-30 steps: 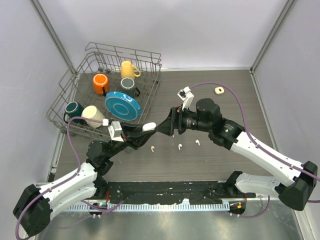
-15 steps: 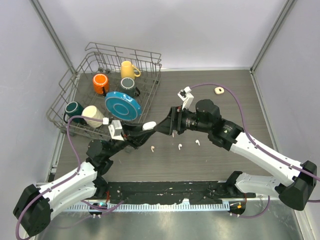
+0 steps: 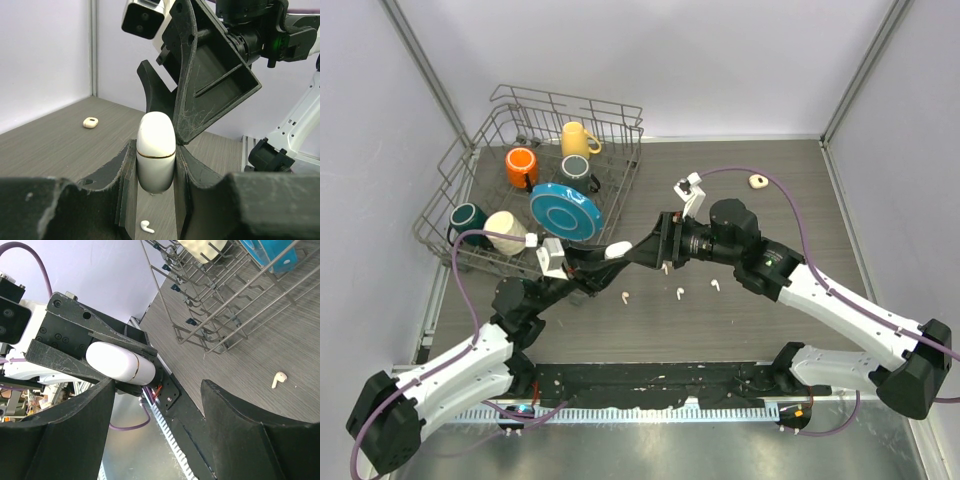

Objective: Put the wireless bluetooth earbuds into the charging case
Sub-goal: Open the charging case.

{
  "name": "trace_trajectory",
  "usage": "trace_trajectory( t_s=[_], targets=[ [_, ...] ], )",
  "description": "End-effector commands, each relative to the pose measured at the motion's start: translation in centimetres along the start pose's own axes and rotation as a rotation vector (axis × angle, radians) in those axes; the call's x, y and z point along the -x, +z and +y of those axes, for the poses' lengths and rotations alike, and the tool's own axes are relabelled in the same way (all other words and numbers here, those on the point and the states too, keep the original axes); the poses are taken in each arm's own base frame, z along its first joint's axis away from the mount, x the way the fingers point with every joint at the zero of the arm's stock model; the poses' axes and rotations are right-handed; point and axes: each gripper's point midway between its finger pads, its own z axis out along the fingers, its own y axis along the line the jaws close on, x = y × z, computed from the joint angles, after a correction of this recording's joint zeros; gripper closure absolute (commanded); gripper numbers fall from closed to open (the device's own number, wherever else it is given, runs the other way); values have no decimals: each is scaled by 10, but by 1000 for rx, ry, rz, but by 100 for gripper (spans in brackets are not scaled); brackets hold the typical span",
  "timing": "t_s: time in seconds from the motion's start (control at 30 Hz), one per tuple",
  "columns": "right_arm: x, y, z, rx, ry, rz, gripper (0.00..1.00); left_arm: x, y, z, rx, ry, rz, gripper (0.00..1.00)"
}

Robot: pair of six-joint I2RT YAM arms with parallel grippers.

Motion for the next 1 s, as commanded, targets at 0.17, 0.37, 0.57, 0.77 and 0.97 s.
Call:
trace_trajectory(
  t_s=[0.17,0.37,0.57,0.77,0.97],
  targets=[
    [35,2,15,60,17,-148,25,17,2,-33,-155,24,-17,100],
    [37,2,15,66,37,-154,25,16,1,-33,-156,17,-13,100],
    [40,2,14,73,49,-159,25,17,0,-34,-156,13,-11,100],
    [50,-12,23,103,30,-192,25,16,-2,-29,-127,21,-8,100],
    [65,-35,23,71,-19,-261,25,14,-5,-21,-74,46,6,100]
  ],
)
